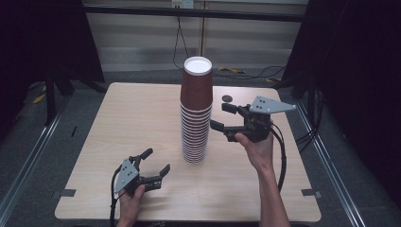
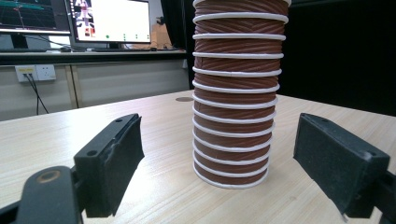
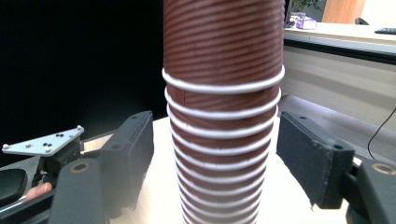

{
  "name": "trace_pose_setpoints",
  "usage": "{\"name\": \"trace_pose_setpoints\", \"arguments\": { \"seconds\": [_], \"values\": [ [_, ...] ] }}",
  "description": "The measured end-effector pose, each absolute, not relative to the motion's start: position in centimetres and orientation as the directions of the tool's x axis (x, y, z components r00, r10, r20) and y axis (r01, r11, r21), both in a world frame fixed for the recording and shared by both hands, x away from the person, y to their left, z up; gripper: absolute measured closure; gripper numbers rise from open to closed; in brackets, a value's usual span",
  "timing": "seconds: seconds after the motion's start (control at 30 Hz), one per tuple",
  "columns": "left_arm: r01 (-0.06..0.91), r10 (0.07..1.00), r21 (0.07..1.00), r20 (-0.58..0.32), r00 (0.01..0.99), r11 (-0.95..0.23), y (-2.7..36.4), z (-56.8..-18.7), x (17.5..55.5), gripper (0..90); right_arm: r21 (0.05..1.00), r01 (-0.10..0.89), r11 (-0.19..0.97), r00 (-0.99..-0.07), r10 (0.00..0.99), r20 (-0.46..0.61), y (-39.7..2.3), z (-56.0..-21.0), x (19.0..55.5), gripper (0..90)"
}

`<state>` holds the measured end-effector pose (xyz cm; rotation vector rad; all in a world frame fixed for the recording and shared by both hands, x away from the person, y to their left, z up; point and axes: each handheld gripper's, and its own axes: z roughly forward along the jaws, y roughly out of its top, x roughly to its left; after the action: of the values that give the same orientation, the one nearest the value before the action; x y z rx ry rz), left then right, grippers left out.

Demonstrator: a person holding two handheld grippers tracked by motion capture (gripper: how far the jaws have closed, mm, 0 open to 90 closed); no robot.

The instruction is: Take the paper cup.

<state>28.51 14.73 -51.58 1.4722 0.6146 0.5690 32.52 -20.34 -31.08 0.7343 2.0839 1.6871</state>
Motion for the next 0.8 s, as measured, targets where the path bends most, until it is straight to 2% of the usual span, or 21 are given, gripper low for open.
{"name": "trace_pose_setpoints", "arguments": {
  "seconds": [0.37, 0.7, 0.8],
  "values": [
    [0.021, 0.687, 0.999, -0.032, 0.726, 0.025, 14.7, -51.6, 28.5, 15.4, 0.975, 0.145, 0.168, -0.806, 0.592, 0.018, -19.5, -28.5, 33.3, 23.6],
    [0.021, 0.687, 0.999, -0.032, 0.726, 0.025, 14.7, -51.6, 28.5, 15.4, 0.978, 0.111, 0.175, -0.799, 0.601, -0.017, -19.1, -26.3, 34.0, 26.7],
    [0.021, 0.687, 0.999, -0.033, 0.726, 0.025, 14.7, -51.6, 28.5, 15.4, 0.978, 0.131, 0.164, -0.81, 0.586, 0.01, -19.2, -26.1, 34.6, 24.5]
  ]
}}
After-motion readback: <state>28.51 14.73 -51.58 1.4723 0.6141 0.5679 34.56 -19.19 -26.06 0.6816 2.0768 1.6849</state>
